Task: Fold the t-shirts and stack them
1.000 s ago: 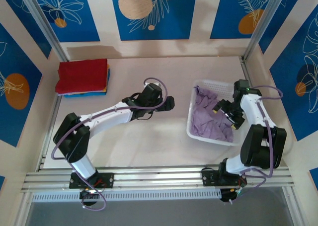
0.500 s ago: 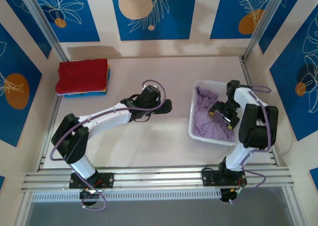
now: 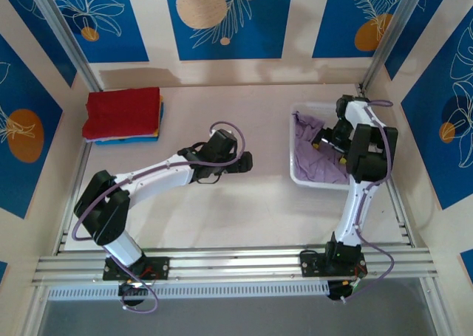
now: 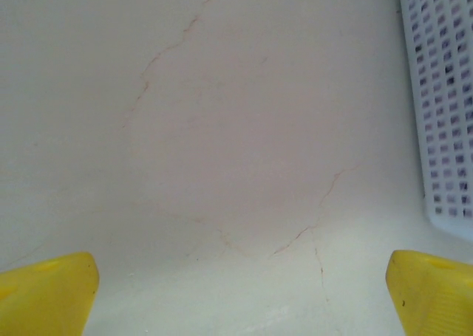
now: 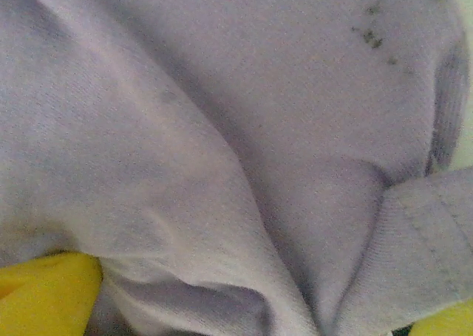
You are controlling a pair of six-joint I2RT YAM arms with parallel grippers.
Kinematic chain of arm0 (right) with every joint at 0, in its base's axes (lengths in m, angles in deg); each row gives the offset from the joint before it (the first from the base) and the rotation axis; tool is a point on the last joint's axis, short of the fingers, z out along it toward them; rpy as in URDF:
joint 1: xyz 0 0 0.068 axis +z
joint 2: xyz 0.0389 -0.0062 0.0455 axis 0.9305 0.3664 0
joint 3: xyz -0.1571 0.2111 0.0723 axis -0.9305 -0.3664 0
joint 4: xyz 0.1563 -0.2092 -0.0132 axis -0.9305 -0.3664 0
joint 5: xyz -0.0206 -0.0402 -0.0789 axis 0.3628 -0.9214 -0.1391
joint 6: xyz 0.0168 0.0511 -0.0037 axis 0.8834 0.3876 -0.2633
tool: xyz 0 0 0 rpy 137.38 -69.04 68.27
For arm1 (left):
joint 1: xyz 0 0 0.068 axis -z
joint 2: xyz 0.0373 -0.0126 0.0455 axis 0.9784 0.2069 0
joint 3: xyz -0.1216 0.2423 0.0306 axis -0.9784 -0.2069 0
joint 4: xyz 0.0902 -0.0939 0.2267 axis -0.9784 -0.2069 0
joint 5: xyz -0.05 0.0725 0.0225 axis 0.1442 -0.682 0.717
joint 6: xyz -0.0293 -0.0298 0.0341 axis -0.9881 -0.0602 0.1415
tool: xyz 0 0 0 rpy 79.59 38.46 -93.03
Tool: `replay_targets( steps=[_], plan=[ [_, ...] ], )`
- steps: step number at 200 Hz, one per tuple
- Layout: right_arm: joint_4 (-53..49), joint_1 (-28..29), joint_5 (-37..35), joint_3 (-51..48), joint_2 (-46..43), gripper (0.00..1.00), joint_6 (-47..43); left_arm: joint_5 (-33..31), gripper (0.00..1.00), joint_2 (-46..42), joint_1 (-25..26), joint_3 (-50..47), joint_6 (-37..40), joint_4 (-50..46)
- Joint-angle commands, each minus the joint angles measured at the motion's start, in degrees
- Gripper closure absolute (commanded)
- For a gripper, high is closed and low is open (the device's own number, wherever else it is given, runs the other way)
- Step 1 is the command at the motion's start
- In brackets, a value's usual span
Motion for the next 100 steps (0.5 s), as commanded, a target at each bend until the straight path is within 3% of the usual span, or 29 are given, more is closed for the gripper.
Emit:
replay_targets(
  steps=[1,29,64,100],
  plan=[
    [3.2,1.8,-0.6,3.8,2.8,0.03,-2.9,0.4,0.01,1.0,-0.9,2.2,1.7,-2.9],
    [2.2,2.6,-1.0,0.9,-4.6,0.02,-1.0,0.7,0.01,1.1,-0.9,3.0,2.3,-3.1],
    [5.4,3.8,0.6,-13.5,-19.8,0.01,2.4,1.9,0.01,0.1,-0.8,1.7,1.2,-1.8],
    [9.1,4.8,2.9,-26.8,-27.9,0.01,6.9,2.7,0.01,-1.1,-0.8,-0.8,0.0,-0.1]
  ],
)
